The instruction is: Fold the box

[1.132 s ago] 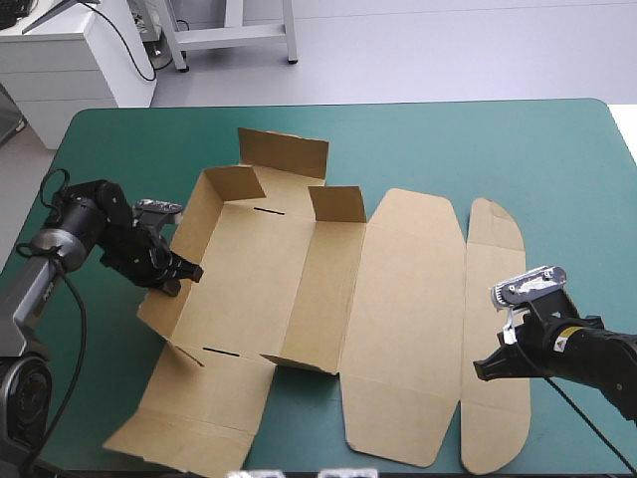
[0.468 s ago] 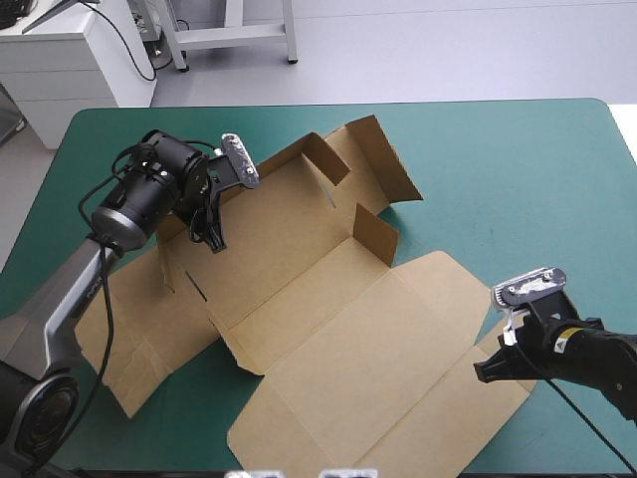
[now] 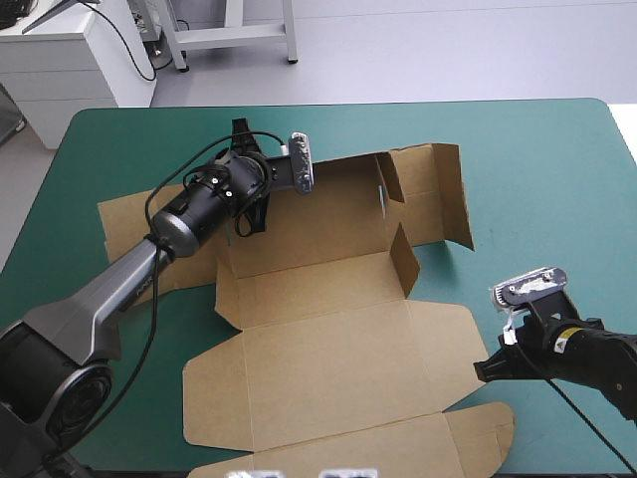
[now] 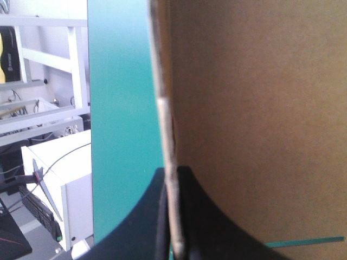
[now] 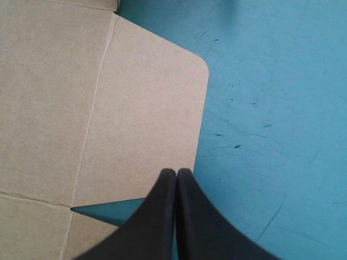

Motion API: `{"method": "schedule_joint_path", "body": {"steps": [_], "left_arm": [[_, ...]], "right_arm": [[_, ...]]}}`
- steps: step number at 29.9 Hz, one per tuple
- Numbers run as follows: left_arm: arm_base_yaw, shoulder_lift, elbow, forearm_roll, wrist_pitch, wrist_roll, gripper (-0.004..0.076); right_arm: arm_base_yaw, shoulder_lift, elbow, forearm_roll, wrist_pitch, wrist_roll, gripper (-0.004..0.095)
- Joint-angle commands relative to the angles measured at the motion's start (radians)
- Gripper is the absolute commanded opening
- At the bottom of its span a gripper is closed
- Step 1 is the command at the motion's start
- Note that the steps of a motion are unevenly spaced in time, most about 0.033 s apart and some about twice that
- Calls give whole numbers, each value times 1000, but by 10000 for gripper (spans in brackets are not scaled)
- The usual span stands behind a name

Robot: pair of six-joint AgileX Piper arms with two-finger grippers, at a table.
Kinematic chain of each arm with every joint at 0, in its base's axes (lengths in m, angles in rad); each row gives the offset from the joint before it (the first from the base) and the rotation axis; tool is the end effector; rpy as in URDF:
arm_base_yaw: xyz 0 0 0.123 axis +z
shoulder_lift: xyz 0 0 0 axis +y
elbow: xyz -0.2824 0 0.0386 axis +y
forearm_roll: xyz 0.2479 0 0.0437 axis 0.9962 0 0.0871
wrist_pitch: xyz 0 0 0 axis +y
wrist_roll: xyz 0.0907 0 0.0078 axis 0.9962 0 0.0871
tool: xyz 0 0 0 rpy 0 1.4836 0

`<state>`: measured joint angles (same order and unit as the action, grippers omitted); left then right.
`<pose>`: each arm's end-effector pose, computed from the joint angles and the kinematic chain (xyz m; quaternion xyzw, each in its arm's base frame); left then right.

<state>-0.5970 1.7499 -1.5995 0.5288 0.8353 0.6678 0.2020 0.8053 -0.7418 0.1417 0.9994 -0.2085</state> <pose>0.3476 -0.1950 0.3380 0.6206 0.6749 0.2519 0.3097 0.1284 0.0373 0.3066 -0.1756 0.9375 0.0672 0.2927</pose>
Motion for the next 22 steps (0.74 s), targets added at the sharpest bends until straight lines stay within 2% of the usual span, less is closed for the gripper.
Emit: {"method": "schedule_joint_path", "body": {"steps": [1, 11, 16, 22], "left_arm": [[-50, -49, -33, 53, -46, -48, -8], [-217, -69, 14, 306, -48, -255, -8], [-282, -131, 178, 510, -62, -434, -8], [-362, -223, 382, 720, -59, -635, -8]], "right_arm": [[-6, -7, -23, 2, -45, -2, -20], [-6, -7, -23, -13, -75, 63, -21], [-6, -7, -30, -29, -134, 125, -19], [-6, 6, -89, -34, -173, 124, -19]]}}
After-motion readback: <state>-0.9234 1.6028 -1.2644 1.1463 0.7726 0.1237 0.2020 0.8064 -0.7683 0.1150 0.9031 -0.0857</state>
